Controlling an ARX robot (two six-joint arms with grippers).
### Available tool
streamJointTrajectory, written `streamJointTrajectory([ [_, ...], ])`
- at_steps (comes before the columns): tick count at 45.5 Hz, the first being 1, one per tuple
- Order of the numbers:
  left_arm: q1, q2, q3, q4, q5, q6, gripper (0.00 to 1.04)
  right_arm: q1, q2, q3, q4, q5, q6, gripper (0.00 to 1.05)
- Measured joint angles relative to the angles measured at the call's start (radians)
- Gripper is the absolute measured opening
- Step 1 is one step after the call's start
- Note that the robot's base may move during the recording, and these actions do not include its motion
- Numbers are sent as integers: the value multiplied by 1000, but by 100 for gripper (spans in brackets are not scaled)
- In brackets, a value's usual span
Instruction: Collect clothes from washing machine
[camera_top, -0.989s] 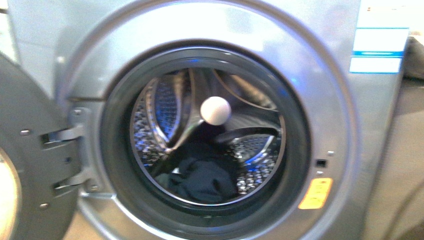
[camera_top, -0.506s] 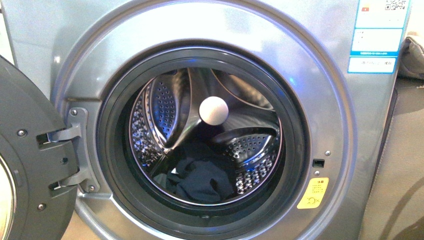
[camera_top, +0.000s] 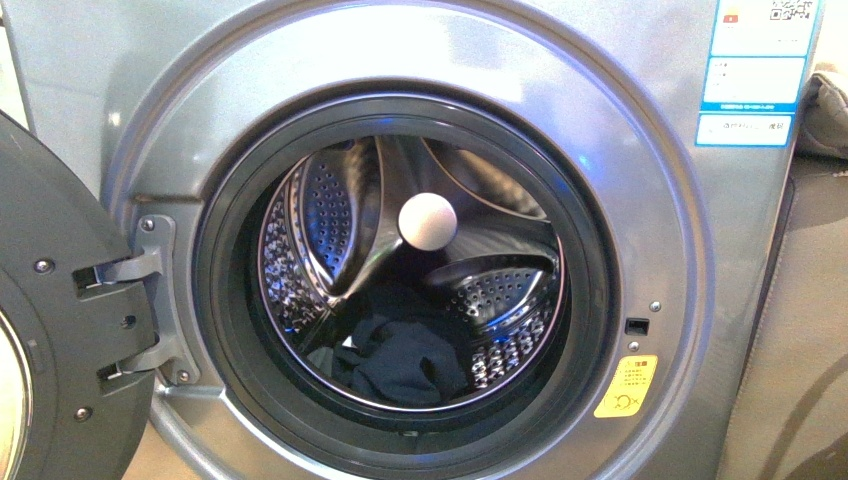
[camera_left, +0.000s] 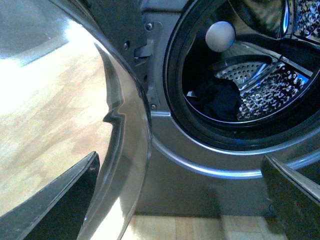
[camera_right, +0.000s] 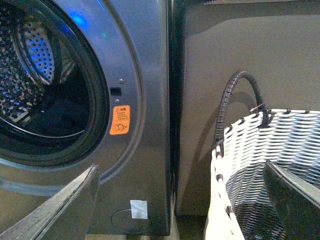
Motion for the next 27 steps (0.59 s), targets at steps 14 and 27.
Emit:
streamJointTrajectory([
  [14,0,0,0,0,0,0,98,0,0,0,0,0,0,97],
  [27,0,0,0,0,0,0,98,0,0,0,0,0,0,97],
])
